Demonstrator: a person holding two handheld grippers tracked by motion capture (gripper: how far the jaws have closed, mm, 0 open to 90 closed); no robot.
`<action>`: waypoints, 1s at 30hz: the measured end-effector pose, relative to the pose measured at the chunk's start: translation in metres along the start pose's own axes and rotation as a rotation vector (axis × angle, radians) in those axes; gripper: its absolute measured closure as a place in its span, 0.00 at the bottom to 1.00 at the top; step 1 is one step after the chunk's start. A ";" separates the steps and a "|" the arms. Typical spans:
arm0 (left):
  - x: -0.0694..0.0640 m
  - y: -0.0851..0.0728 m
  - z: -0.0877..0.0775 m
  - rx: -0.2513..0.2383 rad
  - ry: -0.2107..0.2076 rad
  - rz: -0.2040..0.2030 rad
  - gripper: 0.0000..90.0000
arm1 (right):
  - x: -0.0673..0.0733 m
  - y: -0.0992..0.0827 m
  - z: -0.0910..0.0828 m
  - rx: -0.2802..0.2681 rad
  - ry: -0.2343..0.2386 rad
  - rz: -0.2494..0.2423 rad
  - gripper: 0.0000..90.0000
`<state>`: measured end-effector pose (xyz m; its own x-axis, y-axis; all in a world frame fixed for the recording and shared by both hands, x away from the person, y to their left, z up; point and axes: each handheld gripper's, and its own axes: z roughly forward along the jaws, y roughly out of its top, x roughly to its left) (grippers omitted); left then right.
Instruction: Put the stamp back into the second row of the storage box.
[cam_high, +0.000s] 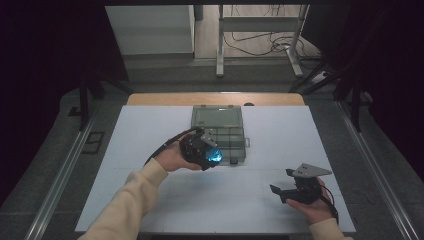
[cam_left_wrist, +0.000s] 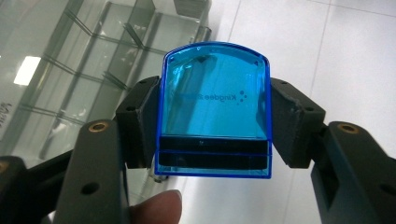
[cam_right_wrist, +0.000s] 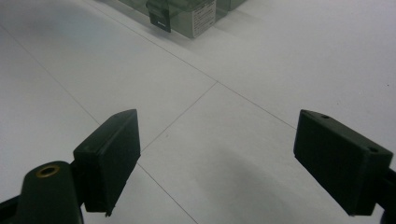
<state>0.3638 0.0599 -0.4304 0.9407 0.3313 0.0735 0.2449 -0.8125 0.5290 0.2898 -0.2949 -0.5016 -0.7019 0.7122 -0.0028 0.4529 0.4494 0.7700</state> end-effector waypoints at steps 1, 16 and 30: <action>0.002 0.002 0.001 0.000 -0.001 -0.001 0.45 | 0.000 0.000 0.000 0.000 0.000 0.001 0.16; 0.041 0.011 0.020 0.032 -0.006 0.002 0.45 | 0.000 -0.001 0.000 0.001 0.004 0.003 0.16; 0.057 0.011 0.040 0.067 -0.024 0.008 0.45 | -0.001 -0.002 0.000 0.004 0.004 0.006 0.16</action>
<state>0.4292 0.0507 -0.4540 0.9479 0.3135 0.0572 0.2513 -0.8457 0.4708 0.2898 -0.2965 -0.5031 -0.7017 0.7124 0.0042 0.4591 0.4477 0.7673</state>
